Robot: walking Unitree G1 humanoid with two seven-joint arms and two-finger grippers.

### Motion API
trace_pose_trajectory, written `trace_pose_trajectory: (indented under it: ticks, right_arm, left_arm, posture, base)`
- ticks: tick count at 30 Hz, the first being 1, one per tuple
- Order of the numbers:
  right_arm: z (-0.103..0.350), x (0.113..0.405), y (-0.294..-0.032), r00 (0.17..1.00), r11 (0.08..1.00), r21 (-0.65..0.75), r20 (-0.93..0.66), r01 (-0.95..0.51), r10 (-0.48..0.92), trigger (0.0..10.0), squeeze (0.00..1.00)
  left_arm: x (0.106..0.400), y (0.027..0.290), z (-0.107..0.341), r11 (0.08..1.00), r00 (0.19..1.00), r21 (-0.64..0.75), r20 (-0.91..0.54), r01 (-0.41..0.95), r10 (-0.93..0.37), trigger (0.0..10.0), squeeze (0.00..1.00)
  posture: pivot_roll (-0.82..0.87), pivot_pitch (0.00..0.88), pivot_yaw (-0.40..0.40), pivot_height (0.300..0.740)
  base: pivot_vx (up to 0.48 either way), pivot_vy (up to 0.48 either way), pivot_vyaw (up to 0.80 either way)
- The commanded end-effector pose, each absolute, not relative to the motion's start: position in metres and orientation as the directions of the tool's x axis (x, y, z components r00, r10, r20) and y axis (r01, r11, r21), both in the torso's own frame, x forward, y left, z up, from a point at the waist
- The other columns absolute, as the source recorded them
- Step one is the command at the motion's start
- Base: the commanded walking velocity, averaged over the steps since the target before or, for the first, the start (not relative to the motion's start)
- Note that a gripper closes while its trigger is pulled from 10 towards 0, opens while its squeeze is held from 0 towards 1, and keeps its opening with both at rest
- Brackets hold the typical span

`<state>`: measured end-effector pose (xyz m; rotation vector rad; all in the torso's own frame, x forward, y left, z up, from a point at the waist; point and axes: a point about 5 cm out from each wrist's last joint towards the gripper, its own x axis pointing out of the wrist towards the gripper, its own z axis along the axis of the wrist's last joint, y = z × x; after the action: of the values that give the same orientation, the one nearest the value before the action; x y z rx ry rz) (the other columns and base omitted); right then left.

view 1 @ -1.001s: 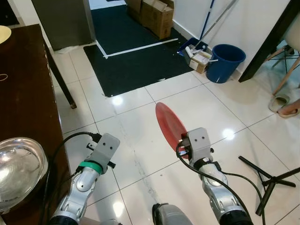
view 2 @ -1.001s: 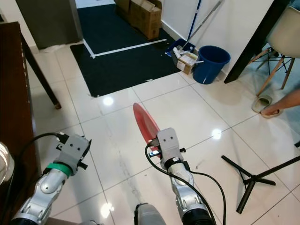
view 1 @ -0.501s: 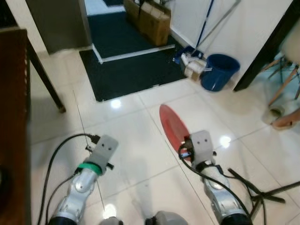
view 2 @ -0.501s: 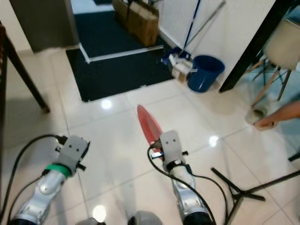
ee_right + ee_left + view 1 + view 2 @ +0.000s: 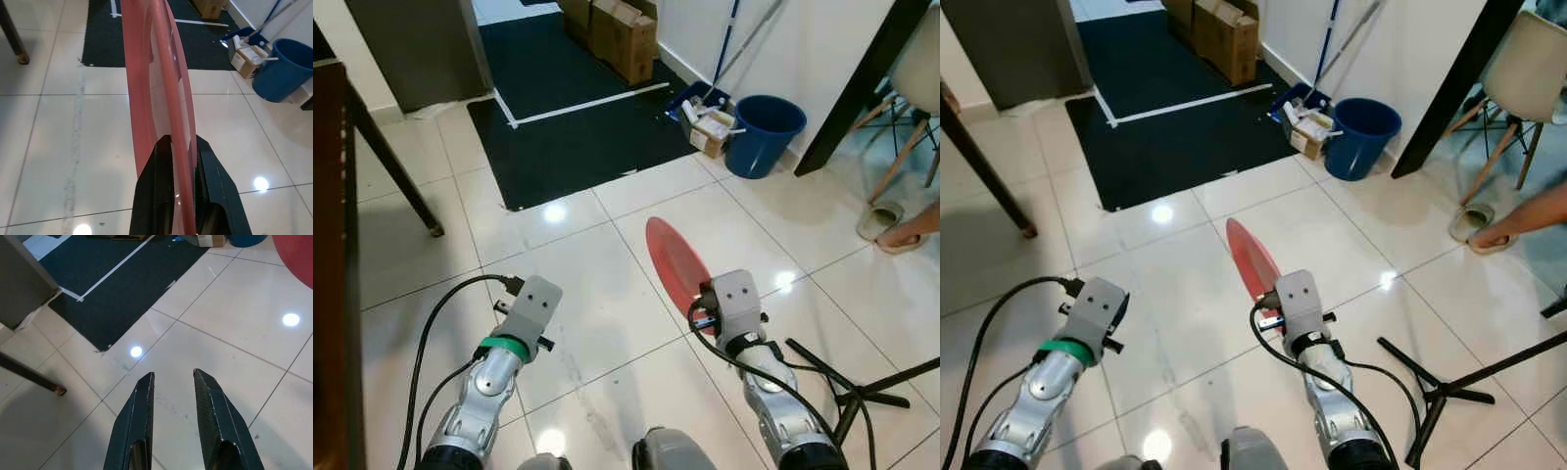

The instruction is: Setting the table

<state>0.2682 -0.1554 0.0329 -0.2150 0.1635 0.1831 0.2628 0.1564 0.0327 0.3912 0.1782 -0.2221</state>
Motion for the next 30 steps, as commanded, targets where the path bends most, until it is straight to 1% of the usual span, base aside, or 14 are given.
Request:
trace_pose_trajectory:
  ticks: [1,18,22,30]
  right_arm:
    - [0.0309,0.2659,-0.1519,0.967,0.959,-0.194,-0.187,-0.207,0.171,10.0,0.0]
    - [0.0309,0.2662,-0.1519,0.968,0.959,-0.194,-0.187,-0.205,0.169,10.0,0.0]
    - [0.0309,0.2663,-0.1517,0.968,0.959,-0.194,-0.186,-0.205,0.169,10.0,0.0]
    - [0.0311,0.2666,-0.1519,0.968,0.959,-0.195,-0.185,-0.205,0.169,10.0,0.0]
  left_arm:
    - [0.2588,0.1615,0.0267,0.895,0.956,0.373,-0.244,0.245,-0.161,10.0,0.0]
    - [0.2587,0.1574,0.029,0.886,0.957,0.384,-0.225,0.262,-0.185,10.0,0.0]
    - [0.259,0.1572,0.0293,0.887,0.956,0.38,-0.224,0.263,-0.188,10.0,0.0]
    - [0.2604,0.1588,0.0284,0.901,0.956,0.353,-0.238,0.252,-0.174,10.0,0.0]
  posture:
    - [-0.16,0.0,0.029,0.74]
    - [-0.16,0.0,0.032,0.74]
    - [-0.16,0.0,0.033,0.74]
    - [-0.16,0.0,0.032,0.74]
  base:
    - [0.0,0.0,0.0]
    - [0.0,0.0,0.0]
    - [0.0,-0.439,0.0]
    - [0.0,0.0,0.0]
